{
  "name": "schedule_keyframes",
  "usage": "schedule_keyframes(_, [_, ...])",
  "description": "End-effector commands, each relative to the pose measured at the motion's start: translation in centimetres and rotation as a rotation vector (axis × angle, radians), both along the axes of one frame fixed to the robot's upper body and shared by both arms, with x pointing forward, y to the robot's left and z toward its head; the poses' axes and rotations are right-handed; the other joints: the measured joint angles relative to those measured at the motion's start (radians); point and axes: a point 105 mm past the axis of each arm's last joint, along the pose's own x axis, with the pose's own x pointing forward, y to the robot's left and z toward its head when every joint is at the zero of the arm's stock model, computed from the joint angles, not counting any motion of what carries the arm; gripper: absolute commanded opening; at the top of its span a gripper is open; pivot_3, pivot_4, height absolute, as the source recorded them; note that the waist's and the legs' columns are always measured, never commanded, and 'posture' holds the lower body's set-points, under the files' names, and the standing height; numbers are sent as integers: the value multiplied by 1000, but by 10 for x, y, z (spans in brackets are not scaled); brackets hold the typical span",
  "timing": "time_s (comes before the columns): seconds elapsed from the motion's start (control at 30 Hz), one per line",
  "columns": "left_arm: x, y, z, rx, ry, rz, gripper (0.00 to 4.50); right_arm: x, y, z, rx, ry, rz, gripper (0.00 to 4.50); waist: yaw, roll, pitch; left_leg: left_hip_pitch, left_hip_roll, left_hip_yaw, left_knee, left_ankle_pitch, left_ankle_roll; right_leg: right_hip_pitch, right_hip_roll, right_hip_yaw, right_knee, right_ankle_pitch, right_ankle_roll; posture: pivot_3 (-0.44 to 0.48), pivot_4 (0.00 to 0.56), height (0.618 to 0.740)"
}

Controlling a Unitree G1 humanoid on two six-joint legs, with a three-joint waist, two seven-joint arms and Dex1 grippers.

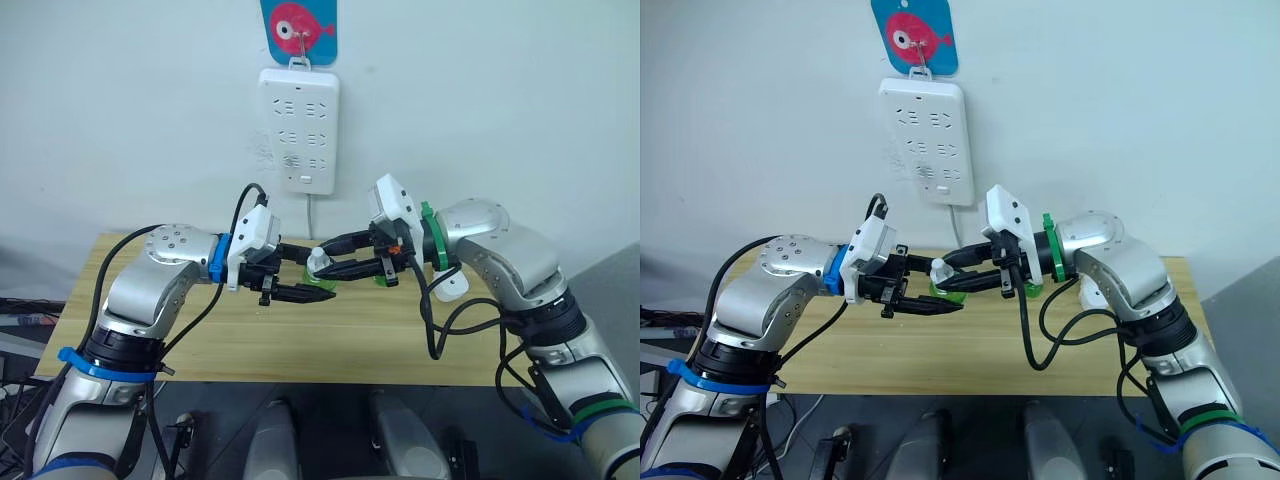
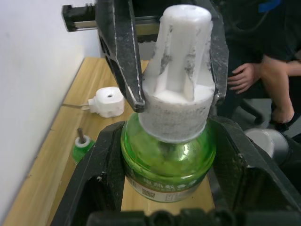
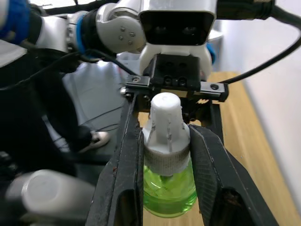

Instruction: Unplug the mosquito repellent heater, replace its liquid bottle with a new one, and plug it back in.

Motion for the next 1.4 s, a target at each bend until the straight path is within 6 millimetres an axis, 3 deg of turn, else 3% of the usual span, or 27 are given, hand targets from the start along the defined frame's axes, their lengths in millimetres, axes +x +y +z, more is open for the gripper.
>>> schedule_keyframes(0.03, [-1, 1, 10, -18, -49, 20, 2294, 2, -11, 15, 65, -78, -74, 2061, -1, 0, 0, 0, 0, 0, 0, 0, 0, 0, 0, 0, 0, 0, 0, -126, 181, 725])
schedule_keyframes(0.2, [9, -4, 6, -75, -70, 124, 2294, 6, -30, 20, 119, -208, -280, 3819, 0, 0, 0, 0, 0, 0, 1, 0, 0, 0, 0, 1, 1, 0, 0, -145, 184, 725])
schedule_keyframes(0.33, [17, -11, 1, -102, -94, 188, 2294, -10, -22, 12, 202, -214, -435, 3842, -1, 0, 0, 0, 0, 0, 1, 0, 0, -1, 0, 1, 3, 0, 0, -159, 188, 725])
schedule_keyframes(0.47, [24, -15, 2, -138, -105, 224, 2294, -9, -12, 7, 291, -203, -620, 3842, -10, 0, 0, 1, 0, 2, 4, 0, -1, -1, 1, 4, 8, 0, 0, -166, 188, 725])
schedule_keyframes(0.63, [25, -19, 3, -158, -104, 230, 2294, -9, -2, -3, 300, -176, -691, 3842, -11, 0, -1, 2, 0, 1, 9, 1, -1, -1, 2, 4, 11, 0, 0, -174, 187, 725])
schedule_keyframes(0.73, [23, -19, 2, -157, -102, 223, 2294, -7, 0, -6, 294, -174, -694, 3208, -10, 0, -1, 1, 0, 2, 9, 1, -1, -1, 2, 4, 11, 0, 1, -169, 188, 725])
schedule_keyframes(0.93, [17, -17, 0, -149, -83, 203, 2294, -9, 2, -7, 284, -163, -626, 1046, -6, 0, -1, 1, 0, 1, 9, 1, 0, -1, 2, 4, 11, 0, 1, -153, 187, 725])
schedule_keyframes(1.0, [14, -16, 0, -148, -69, 188, 2294, -11, 3, -8, 262, -145, -553, 1014, -6, 0, -1, 1, 0, 1, 9, 1, 0, -1, 2, 4, 11, 0, 1, -142, 188, 725])
schedule_keyframes(1.1, [-4, -14, -3, -104, -47, 72, 2294, -19, 2, -9, 180, -106, -273, 1014, -6, 0, -1, 1, 0, 2, 9, 1, 0, -1, 2, 4, 10, 0, 1, -125, 191, 725])
schedule_keyframes(1.2, [-16, -8, -13, -6, -73, -29, 2294, -2, -3, -8, 53, -122, -61, 1014, -7, 1, -1, 2, 0, 2, 9, 1, 0, 0, 2, 4, 10, 0, 1, -107, 191, 725])
schedule_keyframes(1.4, [-15, -6, -12, -4, -97, -22, 2294, 2, -16, -3, -51, -76, 64, 1014, 8, 1, -1, 1, 0, 0, 9, 1, 0, 0, 2, 2, 9, 0, 0, -90, 185, 725])
